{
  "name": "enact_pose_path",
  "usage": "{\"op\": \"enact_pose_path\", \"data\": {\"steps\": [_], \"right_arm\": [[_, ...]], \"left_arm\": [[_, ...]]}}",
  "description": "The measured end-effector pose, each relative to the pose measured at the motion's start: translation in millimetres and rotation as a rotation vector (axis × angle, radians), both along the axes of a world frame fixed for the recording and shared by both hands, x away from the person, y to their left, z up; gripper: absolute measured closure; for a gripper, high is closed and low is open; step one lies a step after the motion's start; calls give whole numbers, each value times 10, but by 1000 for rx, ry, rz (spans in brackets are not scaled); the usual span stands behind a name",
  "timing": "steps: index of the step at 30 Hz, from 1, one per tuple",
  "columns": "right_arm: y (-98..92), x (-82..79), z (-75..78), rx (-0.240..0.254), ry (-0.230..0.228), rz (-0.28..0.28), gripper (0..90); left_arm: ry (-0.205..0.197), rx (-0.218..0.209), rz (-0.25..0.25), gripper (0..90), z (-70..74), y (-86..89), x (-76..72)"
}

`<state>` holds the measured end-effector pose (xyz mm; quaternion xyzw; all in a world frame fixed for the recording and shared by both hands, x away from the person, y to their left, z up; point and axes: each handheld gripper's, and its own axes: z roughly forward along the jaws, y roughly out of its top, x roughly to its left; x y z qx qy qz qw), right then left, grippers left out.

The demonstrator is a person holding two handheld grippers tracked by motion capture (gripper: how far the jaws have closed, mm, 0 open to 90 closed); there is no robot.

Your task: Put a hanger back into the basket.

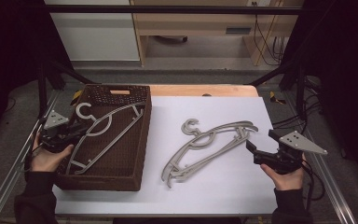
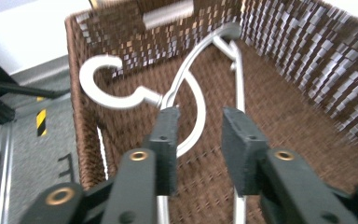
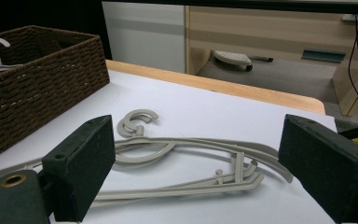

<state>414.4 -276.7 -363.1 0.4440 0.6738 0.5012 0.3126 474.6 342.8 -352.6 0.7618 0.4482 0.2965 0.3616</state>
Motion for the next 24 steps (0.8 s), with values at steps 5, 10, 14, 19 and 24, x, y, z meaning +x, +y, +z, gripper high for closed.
{"op": "enact_pose_path", "data": {"steps": [5,10,14,19,24], "right_arm": [[-4,0,2,3,4,-2,108],[-17,3,7,8,4,-5,107],[-23,8,9,10,6,-10,106],[-37,11,17,21,3,-17,105],[-39,-2,20,15,0,-14,104]], "left_arm": [[-57,-64,0,561,105,-43,-119],[-108,-140,-27,442,167,-197,-249],[-129,-153,-37,389,194,-300,-306],[-159,-163,-70,288,245,-493,-402],[-187,-171,-100,253,295,-729,-462]]}}
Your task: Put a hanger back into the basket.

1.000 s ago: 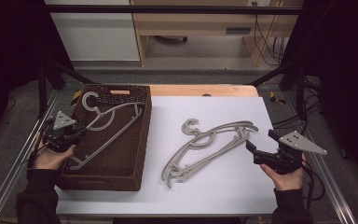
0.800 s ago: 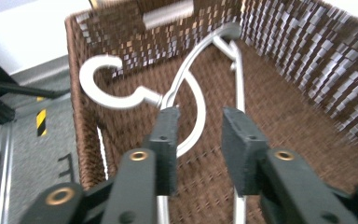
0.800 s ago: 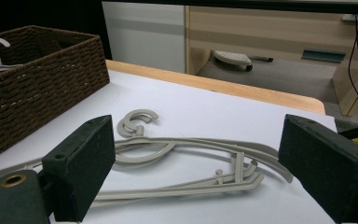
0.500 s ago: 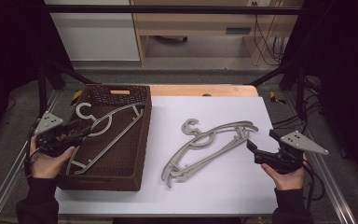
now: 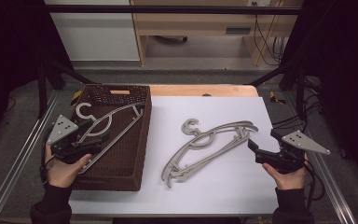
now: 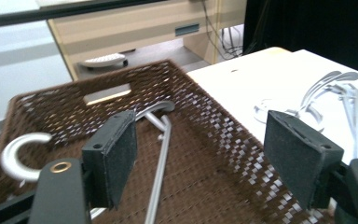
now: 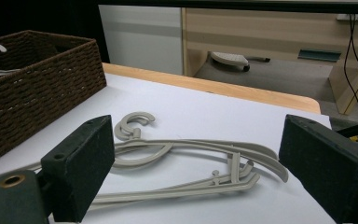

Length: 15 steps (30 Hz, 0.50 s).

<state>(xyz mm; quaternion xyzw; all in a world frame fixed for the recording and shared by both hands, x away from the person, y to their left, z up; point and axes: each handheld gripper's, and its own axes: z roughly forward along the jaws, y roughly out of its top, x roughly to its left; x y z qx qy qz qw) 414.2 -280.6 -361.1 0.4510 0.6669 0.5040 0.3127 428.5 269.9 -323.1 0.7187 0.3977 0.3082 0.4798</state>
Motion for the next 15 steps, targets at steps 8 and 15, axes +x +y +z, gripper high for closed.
{"op": "enact_pose_path", "data": {"steps": [8,15], "right_arm": [[-24,-16,16,10,-11,0,99],[-29,-24,25,12,-14,-6,98]], "left_arm": [[-18,8,-60,227,13,-490,19],[-28,8,-112,218,3,-874,45]]}}
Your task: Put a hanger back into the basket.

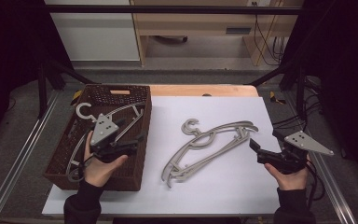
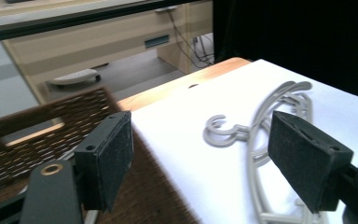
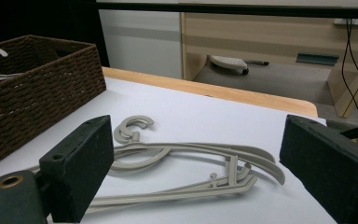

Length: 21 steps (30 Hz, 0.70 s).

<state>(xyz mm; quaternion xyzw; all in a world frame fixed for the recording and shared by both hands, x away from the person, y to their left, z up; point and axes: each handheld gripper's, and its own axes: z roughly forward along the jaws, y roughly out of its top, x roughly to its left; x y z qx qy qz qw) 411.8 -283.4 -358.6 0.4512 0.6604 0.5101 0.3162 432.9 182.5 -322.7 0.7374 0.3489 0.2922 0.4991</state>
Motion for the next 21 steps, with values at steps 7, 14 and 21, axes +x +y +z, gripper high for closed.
{"op": "enact_pose_path", "data": {"steps": [7,14,21], "right_arm": [[-28,-8,-3,-3,-16,-4,95],[-26,-17,7,6,-26,1,95],[-30,-38,16,4,-33,10,92]], "left_arm": [[-5,33,-38,213,-70,-365,60],[9,56,-59,211,-144,-587,88],[67,88,-82,210,-315,-877,172]]}}
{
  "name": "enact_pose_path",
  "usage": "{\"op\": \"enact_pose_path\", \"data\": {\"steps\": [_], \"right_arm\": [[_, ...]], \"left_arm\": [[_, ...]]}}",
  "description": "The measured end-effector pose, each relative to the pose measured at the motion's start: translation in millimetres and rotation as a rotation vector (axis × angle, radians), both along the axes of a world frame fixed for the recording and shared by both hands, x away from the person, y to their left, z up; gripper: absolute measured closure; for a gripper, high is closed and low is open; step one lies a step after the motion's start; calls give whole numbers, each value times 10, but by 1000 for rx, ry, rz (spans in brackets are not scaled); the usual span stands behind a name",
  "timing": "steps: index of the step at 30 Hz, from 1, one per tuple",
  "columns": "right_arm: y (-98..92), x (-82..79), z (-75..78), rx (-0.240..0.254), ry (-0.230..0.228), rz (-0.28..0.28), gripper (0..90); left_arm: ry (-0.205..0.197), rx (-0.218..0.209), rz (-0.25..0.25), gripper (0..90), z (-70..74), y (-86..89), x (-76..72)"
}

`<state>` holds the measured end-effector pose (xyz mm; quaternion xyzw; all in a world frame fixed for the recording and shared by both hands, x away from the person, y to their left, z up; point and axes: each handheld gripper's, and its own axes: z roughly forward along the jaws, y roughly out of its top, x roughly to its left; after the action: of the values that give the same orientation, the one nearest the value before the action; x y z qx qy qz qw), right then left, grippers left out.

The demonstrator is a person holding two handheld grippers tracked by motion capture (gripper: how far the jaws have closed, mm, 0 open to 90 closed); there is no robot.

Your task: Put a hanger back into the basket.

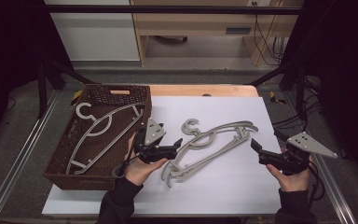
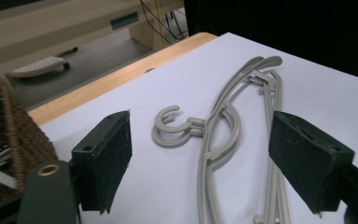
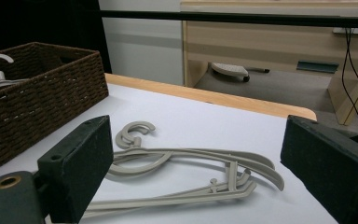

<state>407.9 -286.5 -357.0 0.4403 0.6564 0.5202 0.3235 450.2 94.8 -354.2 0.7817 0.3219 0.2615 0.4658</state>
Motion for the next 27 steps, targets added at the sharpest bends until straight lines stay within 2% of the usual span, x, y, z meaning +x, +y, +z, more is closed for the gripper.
{"op": "enact_pose_path", "data": {"steps": [2,7,11,15,22,25,26,27], "right_arm": [[-13,-4,4,1,2,1,92],[-49,6,15,11,7,-9,90],[-46,3,13,12,14,-7,91],[-37,4,-1,9,29,1,94],[-1,17,-24,5,42,13,99],[6,21,-33,0,49,17,101],[16,29,-38,1,54,17,103],[16,35,-43,-6,52,21,103]], "left_arm": [[16,15,-11,210,-74,-107,50],[40,44,-19,214,-189,-239,146],[61,69,-3,221,-293,-315,226],[86,99,19,264,-426,-373,340],[132,106,41,386,-568,-407,478],[156,124,44,418,-645,-418,533],[180,144,40,433,-690,-439,562],[183,154,35,434,-708,-456,569]]}}
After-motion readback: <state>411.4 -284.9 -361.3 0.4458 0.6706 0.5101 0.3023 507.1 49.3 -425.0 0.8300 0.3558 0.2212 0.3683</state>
